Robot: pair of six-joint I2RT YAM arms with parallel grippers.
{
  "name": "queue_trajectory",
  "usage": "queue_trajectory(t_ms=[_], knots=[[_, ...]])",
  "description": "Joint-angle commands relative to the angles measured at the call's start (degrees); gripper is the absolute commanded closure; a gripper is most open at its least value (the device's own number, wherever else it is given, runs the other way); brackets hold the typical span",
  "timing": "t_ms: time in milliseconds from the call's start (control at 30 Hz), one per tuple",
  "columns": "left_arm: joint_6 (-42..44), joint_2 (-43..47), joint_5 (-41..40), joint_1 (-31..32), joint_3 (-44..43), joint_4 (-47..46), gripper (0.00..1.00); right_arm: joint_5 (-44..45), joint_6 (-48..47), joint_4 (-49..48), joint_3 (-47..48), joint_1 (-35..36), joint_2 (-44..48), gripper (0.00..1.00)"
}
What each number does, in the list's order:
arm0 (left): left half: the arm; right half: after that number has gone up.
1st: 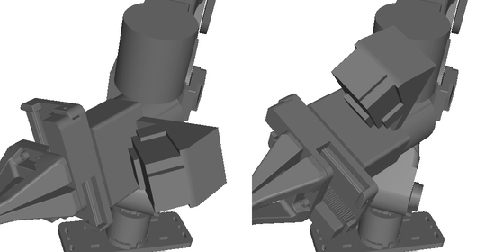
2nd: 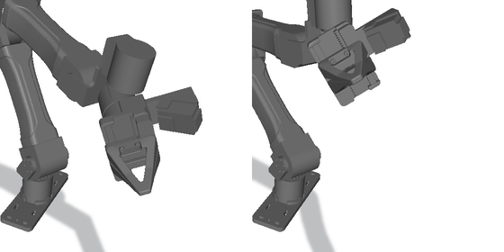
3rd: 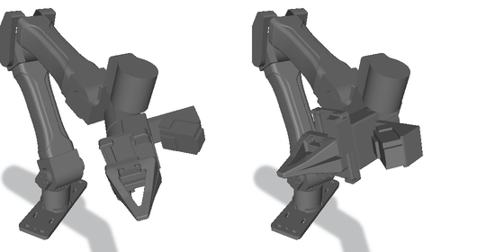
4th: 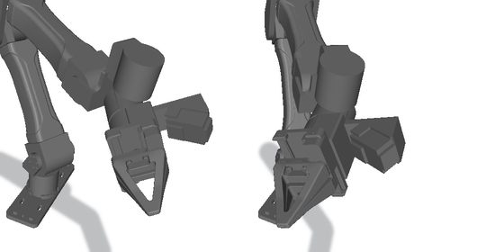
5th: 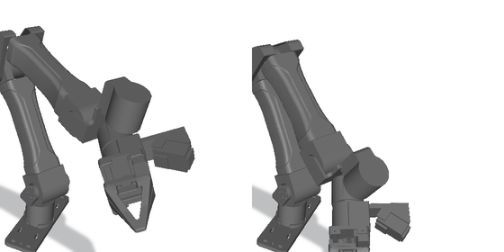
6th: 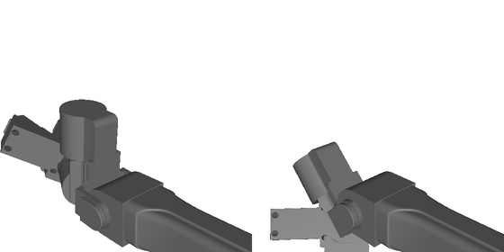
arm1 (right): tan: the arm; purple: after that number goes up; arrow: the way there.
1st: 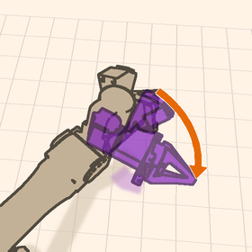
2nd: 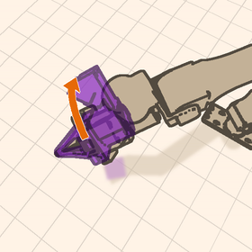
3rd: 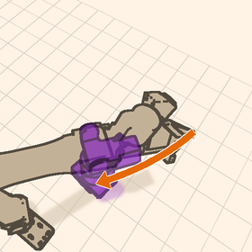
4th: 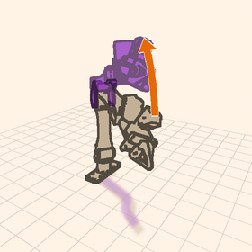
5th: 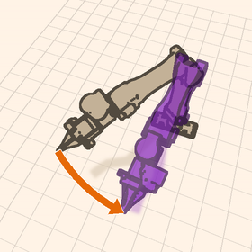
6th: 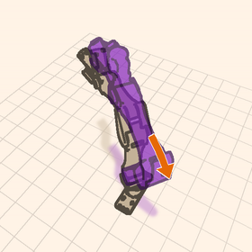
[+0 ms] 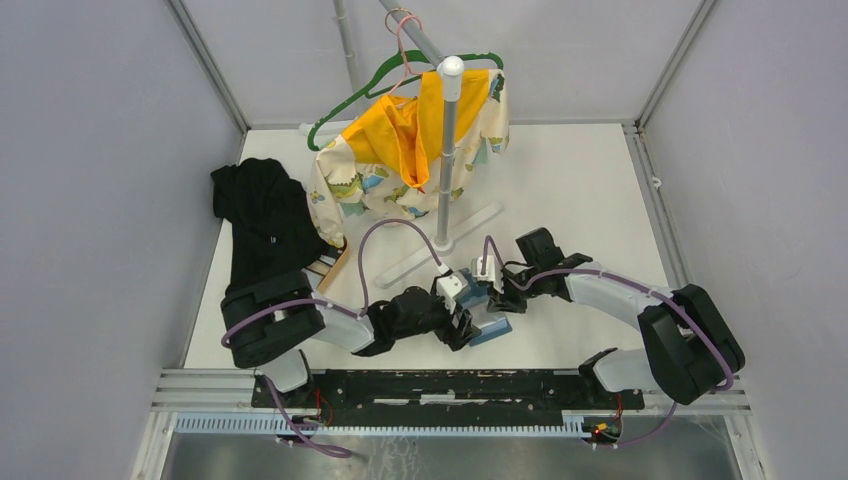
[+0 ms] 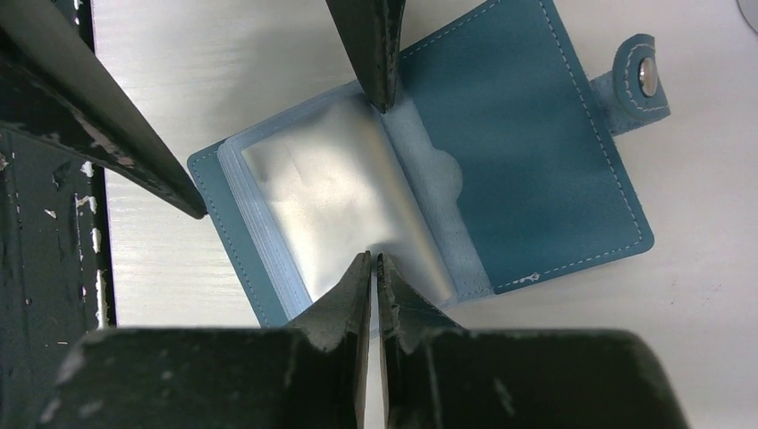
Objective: Put the credit cards into the card holder
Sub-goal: Turn over the card holder at the center of the board.
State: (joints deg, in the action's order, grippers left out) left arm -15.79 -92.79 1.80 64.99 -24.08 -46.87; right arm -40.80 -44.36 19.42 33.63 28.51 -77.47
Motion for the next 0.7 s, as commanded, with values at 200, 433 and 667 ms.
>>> queue_trajectory(t_ms=[200, 433, 667], knots=[[5.81, -3.34, -3.96, -0.13, -3.47, -0.50, 0.24, -3.86, 0.24, 0.89, 2.13, -1.22, 0.21, 0.89], [3.64, -5.59, -5.48, -0.07, -3.45, 0.20, 0.32, -7.30, -0.11, 1.24, 2.16, -2.73, 1.93, 0.89], [1.99, -5.29, -5.98, -0.06, -3.00, 0.76, 0.54, -10.09, -1.79, 1.79, 1.76, -4.54, 4.93, 0.86]])
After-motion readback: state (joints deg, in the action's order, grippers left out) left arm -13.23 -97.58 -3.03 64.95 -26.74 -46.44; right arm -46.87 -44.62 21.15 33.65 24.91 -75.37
